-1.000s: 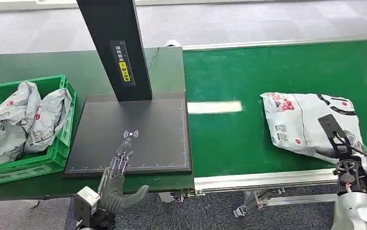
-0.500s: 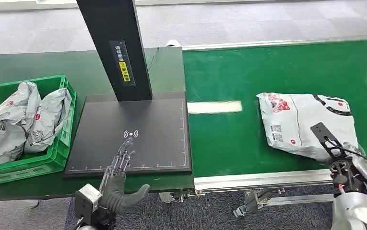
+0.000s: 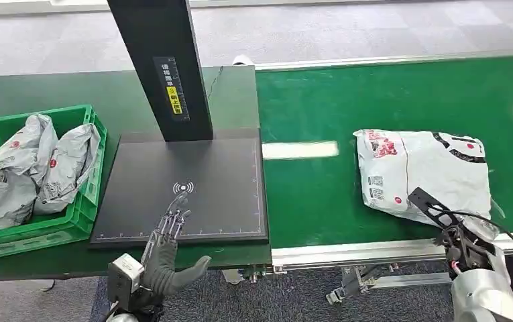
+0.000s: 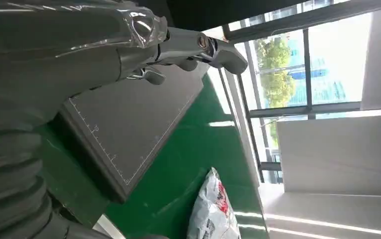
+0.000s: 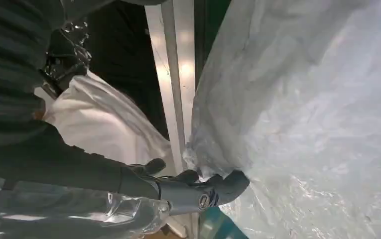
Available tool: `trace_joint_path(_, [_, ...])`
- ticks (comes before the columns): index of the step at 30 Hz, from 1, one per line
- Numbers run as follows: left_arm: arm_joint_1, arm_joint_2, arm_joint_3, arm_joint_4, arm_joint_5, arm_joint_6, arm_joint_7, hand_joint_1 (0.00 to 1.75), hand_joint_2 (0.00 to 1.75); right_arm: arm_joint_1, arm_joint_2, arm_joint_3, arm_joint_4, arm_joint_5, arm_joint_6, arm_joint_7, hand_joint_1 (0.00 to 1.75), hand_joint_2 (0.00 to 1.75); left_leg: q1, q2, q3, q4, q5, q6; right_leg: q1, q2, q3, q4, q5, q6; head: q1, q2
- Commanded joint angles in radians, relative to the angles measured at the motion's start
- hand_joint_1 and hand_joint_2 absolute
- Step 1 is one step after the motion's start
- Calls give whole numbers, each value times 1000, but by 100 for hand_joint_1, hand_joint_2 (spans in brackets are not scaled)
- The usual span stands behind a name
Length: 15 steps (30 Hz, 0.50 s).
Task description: Moved the parcel from conveyor to table for the left to box.
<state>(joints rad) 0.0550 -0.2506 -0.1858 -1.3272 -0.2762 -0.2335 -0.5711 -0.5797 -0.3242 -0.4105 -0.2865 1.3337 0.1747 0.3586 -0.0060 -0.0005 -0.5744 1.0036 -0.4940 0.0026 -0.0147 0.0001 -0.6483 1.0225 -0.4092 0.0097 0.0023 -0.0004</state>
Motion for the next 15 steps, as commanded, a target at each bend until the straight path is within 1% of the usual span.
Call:
trace_joint_path(1, [-1, 38, -20, 36, 9, 3, 6, 0, 175, -53, 25, 27, 8, 56, -115, -26, 0, 175, 0, 2, 2, -1, 0, -1, 0, 2, 1, -1, 0, -1, 0, 0])
trace_joint_path(2, [6, 41, -20, 31, 10, 3, 6, 0, 175, -69, 30, 22, 9, 62, -161, -49, 0, 175, 0, 2, 1, -1, 0, -1, 0, 2, 1, 0, 0, -1, 0, 0])
trace_joint_path(3, [13, 43, -19, 23, 11, 4, 6, 0, 175, -82, 35, 20, 1, 70, -232, -71, 0, 175, 0, 4, 2, -1, 0, -2, 0, 3, 1, -1, 0, -1, 0, 0])
trace_joint_path(4, [18, 44, -18, 15, 11, 3, 6, 0, 175, -95, 38, 22, 0, 76, -254, -72, 0, 175, 0, 4, 3, -2, 0, -2, 0, 4, 2, -2, 1, -1, 0, 0])
trace_joint_path(5, [22, 45, -17, 11, 11, 4, 6, 0, 175, -109, 42, 26, -8, 83, -301, -76, 0, 175, -1, 4, 1, 0, -1, -1, -1, 4, -1, 0, 0, -1, 0, 0])
trace_joint_path(6, [28, 45, -16, 4, 12, 5, 5, 0, 175, -121, 44, 28, -9, 94, -363, -78, 0, 175, -1, 7, 1, -1, -1, -1, -1, 7, 0, 0, 1, -1, 0, 0])
trace_joint_path(7, [29, 45, -16, 3, 12, 5, 5, 0, 175, -126, 44, 34, -14, 104, -388, -82, 0, 175, -1, 6, 0, 0, -1, -1, -1, 6, -1, 0, 1, -1, -1, 0])
trace_joint_path(8, [30, 45, -16, 2, 12, 5, 5, 0, 175, -132, 44, 34, -11, 105, -387, -81, 0, 175, -1, 5, 1, 0, -1, -1, -1, 5, -1, 1, 1, -1, 0, 0])
trace_joint_path(9, [34, 42, -12, -2, 11, 14, 5, 0, 175, -131, 49, 24, -17, 106, -555, -132, 0, 175, 0, 5, 1, -1, -1, -1, -1, 5, 0, 0, 1, -1, 0, 0])
trace_joint_path(10, [36, 42, -13, -4, 10, 17, 5, 0, 175, -134, 51, 13, -20, 102, -603, -155, 0, 175, 0, 3, 1, -1, 0, -1, -1, 3, 0, 0, 1, -1, 0, 0])
trace_joint_path(12, [39, 42, -14, -3, 9, 23, 3, 0, 175, -135, 53, 6, -24, 105, -679, -184, 0, 175, 0, 3, 2, -1, 0, -1, 0, 3, 1, -1, 0, -1, 0, 0])
trace_joint_path(13, [39, 43, -17, 0, 9, 29, -1, 0, 175, -135, 58, -19, -25, 86, -737, -238, 0, 175, 0, 3, 1, -1, 0, 0, 0, 2, 0, 0, 0, -1, 0, 0])
trace_joint_path(15, [36, 44, -19, 10, 9, 33, -5, 0, 175, -136, 61, -31, -24, 79, -753, -259, 0, 175, 0, 4, 2, -1, 0, -1, 0, 3, 1, -1, 0, -1, 0, 0])
